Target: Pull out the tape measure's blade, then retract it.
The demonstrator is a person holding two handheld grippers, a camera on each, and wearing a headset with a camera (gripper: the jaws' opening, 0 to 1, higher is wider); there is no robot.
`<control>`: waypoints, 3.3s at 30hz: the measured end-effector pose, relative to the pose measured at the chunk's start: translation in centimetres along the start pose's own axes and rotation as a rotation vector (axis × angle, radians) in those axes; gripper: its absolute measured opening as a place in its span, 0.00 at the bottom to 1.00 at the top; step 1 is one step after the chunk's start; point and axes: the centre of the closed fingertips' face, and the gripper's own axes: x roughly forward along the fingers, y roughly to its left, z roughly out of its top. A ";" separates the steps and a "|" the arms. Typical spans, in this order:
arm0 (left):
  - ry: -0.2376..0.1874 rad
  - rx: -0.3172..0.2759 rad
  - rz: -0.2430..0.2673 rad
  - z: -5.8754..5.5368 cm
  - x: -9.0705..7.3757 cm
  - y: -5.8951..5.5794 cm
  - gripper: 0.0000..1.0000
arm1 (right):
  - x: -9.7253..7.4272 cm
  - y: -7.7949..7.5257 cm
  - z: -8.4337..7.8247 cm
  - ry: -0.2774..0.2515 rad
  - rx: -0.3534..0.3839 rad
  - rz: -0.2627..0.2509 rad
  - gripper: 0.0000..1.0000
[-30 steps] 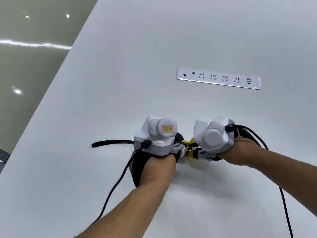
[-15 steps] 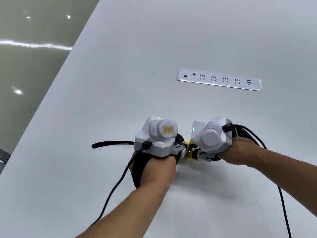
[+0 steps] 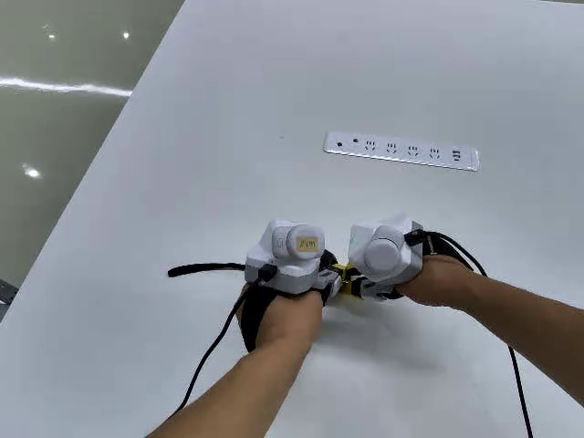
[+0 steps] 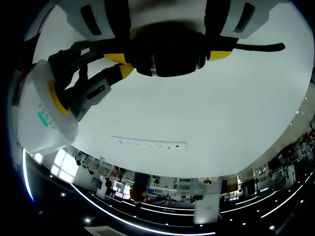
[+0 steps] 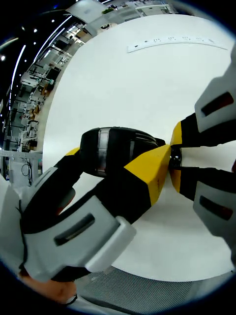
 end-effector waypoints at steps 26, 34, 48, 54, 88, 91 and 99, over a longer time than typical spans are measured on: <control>-0.038 -0.021 0.013 0.3 -0.1 0.1 0.60 | -0.1 -0.2 0.0 -0.013 0.032 -0.053 0.17; -0.048 0.021 0.008 0.3 -0.4 0.0 0.61 | -0.3 -0.1 0.0 -0.022 0.055 -0.087 0.20; -0.061 0.038 -0.016 0.1 -0.7 0.0 0.60 | -0.7 -0.5 0.0 -0.049 0.135 -0.163 0.23; -0.062 0.052 -0.027 0.0 -1.1 -0.2 0.60 | -1.0 -0.4 0.2 -0.057 0.158 -0.171 0.24; -0.070 0.126 -0.033 -0.7 -5.5 0.8 0.66 | -5.0 2.0 0.8 -0.121 0.322 -0.278 0.35; -0.070 0.137 -0.034 -1.0 -5.9 1.0 0.67 | -5.4 2.2 0.6 -0.125 0.339 -0.288 0.36; -0.066 0.148 -0.052 -1.9 -6.9 1.0 0.70 | -6.5 3.2 0.5 -0.146 0.397 -0.312 0.38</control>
